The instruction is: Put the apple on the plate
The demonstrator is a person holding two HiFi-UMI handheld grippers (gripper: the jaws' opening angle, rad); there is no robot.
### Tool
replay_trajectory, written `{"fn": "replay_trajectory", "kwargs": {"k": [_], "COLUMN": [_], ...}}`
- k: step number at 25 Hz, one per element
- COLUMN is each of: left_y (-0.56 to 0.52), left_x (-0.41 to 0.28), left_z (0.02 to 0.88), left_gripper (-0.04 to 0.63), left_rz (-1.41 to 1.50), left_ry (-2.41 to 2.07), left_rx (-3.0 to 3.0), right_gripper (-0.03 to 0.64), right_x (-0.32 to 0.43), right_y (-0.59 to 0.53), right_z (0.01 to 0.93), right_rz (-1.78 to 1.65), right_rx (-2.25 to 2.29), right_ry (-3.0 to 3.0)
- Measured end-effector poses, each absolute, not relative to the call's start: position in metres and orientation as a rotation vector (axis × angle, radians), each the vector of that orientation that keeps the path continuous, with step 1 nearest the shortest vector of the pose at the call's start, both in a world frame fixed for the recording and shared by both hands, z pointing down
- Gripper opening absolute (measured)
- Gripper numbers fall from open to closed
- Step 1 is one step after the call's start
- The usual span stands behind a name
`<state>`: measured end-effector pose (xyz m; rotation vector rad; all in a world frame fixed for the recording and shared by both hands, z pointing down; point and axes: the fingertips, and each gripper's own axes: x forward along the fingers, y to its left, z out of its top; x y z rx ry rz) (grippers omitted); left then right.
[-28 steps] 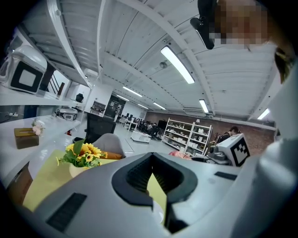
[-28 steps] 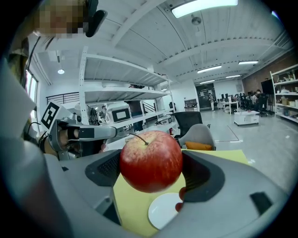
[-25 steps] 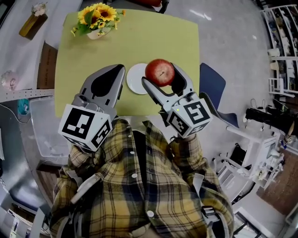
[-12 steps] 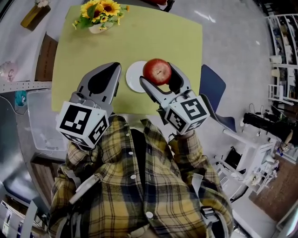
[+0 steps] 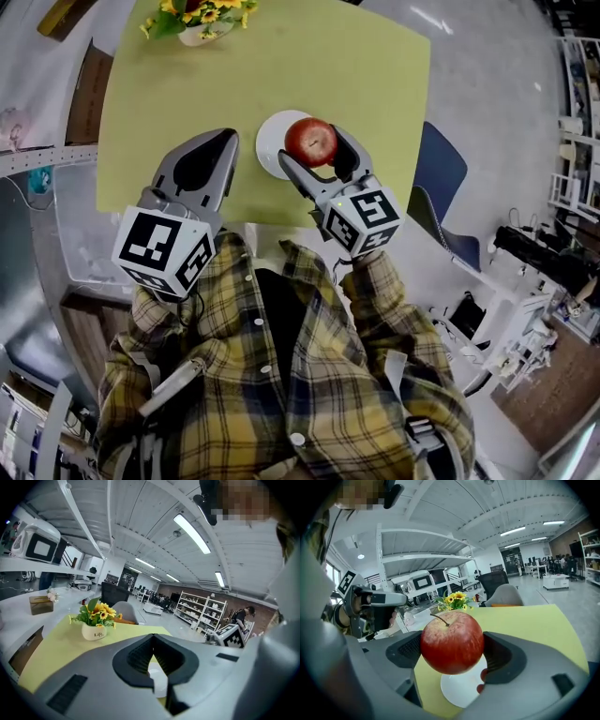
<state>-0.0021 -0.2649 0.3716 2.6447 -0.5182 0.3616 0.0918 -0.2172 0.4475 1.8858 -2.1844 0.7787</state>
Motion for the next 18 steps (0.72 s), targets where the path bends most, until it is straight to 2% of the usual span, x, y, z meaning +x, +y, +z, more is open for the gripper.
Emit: {"fn": "replay_trajectory", "kwargs": {"k": [18], "left_y": [-0.259], "left_x": [-0.003], "left_z": [0.413], "left_gripper": [0.006], "left_rz": [0.491], "left_ry": [-0.547], "left_rx": [2.559], "right_gripper": [0.393], "right_x": [0.094], "right_y": [-0.217], "right_z": [0.555], "right_rz": [0.865], "right_rx": [1.767], "right_ry": [-2.095]}}
